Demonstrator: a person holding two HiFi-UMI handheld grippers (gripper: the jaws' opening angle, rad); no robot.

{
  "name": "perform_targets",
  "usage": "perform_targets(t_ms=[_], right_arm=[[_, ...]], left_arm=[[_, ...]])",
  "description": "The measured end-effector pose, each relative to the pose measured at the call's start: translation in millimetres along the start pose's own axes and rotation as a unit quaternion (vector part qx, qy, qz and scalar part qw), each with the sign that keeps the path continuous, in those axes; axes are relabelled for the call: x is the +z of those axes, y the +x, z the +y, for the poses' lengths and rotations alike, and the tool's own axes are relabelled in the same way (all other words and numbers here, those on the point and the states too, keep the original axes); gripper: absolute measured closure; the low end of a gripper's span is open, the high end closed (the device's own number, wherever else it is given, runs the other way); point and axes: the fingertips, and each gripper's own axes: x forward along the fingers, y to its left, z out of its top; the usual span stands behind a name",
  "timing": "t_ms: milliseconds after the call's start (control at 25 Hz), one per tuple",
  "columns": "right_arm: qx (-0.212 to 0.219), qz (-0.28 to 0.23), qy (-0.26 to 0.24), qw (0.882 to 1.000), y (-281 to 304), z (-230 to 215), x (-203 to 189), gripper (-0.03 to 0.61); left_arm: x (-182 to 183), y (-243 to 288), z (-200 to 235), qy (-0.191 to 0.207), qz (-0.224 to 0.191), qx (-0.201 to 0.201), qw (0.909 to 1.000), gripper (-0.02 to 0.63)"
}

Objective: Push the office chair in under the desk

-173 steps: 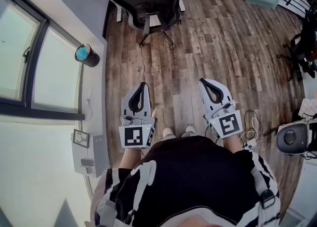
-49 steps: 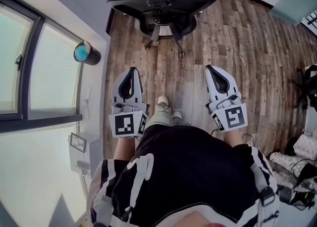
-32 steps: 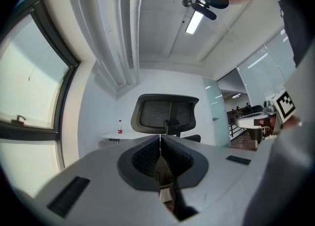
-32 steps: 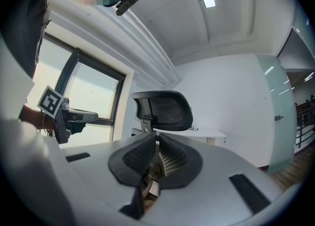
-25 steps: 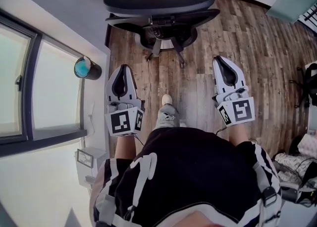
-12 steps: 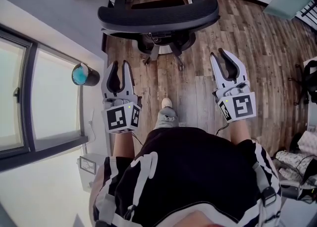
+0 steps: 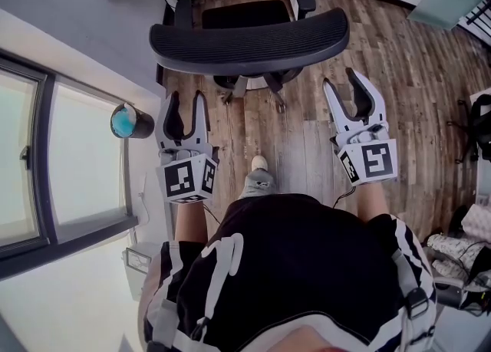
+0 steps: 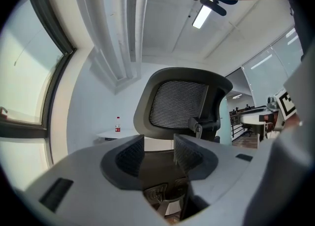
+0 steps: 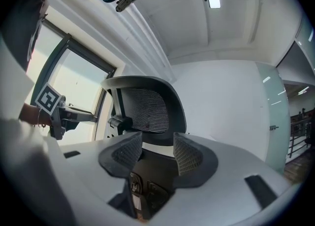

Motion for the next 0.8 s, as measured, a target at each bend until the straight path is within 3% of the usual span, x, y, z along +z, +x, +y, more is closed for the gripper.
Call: perform_targets(t_ms=[800], right_arm=[[-0.029,0.0,0.01,1.0,48.0,-19.0,5.2,0.341]], left_arm=[[14.5,44.6,32.7,-0.003,0.002,-0.014,0.9999,0.382]])
